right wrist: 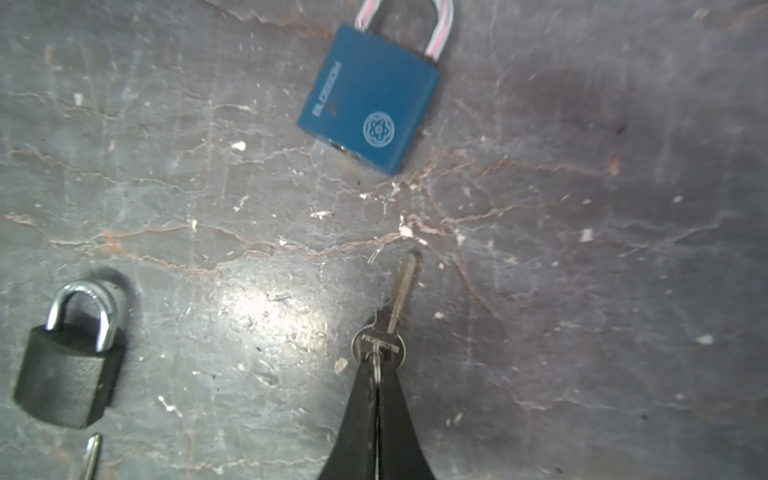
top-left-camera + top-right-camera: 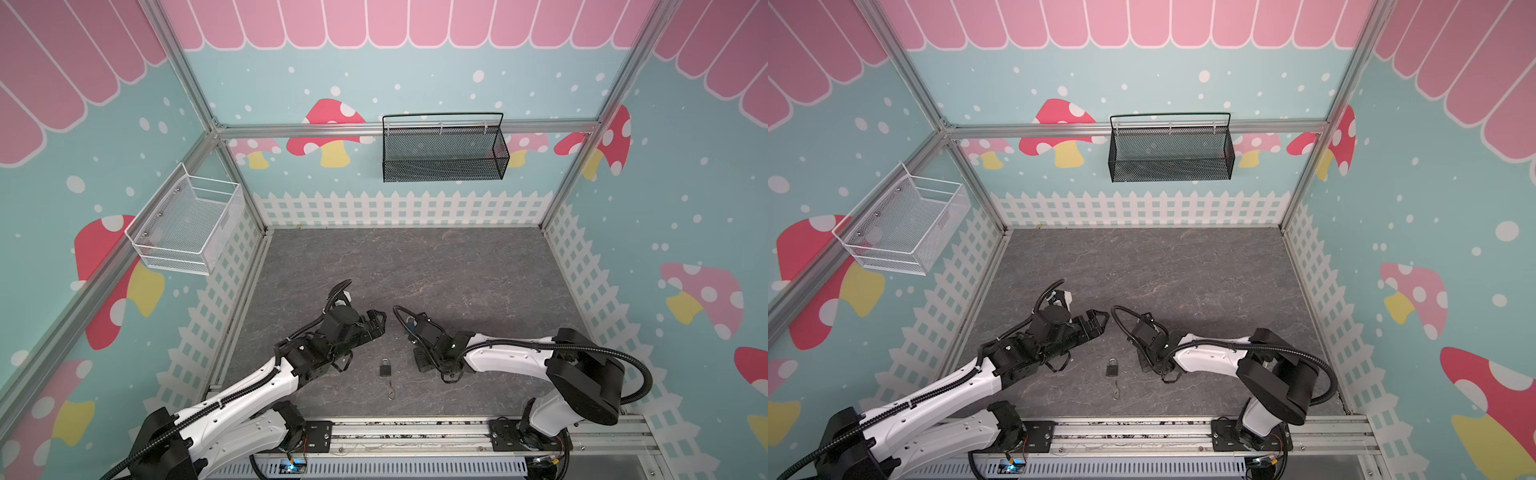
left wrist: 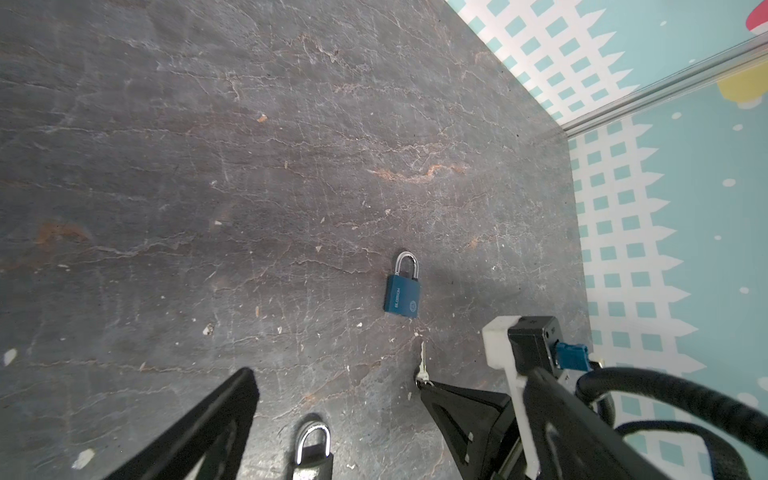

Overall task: Unlock with the key
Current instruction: 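Lift the key with the right gripper while the left gripper moves toward it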

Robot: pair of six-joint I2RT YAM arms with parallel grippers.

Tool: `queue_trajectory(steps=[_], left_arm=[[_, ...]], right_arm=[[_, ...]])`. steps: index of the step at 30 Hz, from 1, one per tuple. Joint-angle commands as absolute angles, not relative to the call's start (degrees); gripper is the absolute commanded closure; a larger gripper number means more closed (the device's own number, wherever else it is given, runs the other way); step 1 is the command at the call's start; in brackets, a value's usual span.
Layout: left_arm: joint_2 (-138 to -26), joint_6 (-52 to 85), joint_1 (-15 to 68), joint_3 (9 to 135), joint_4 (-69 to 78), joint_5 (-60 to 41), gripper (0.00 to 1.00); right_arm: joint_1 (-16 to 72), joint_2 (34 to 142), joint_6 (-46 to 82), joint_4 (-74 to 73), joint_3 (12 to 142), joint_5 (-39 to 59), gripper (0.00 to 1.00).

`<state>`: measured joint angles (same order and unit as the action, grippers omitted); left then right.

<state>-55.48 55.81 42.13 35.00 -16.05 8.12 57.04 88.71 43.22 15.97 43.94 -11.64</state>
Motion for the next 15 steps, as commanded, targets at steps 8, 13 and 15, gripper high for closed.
queue_trajectory(steps=[8, 13, 15], left_arm=[[-53.05, 60.2, 42.45, 37.78, -16.52, 4.36, 0.0], [-54.4, 60.83, 42.62, 39.49, -16.47, 1.93, 0.01], [-54.82, 60.45, 42.97, 40.47, -16.44, 1.38, 0.01]], right_arm=[[56.38, 78.58, 32.24, 9.49, 39.7, -14.93, 1.0], [56.42, 73.71, 28.07, 7.75, 38.68, -14.71, 1.0], [56.38, 71.71, 26.08, 7.4, 38.64, -14.32, 1.0]])
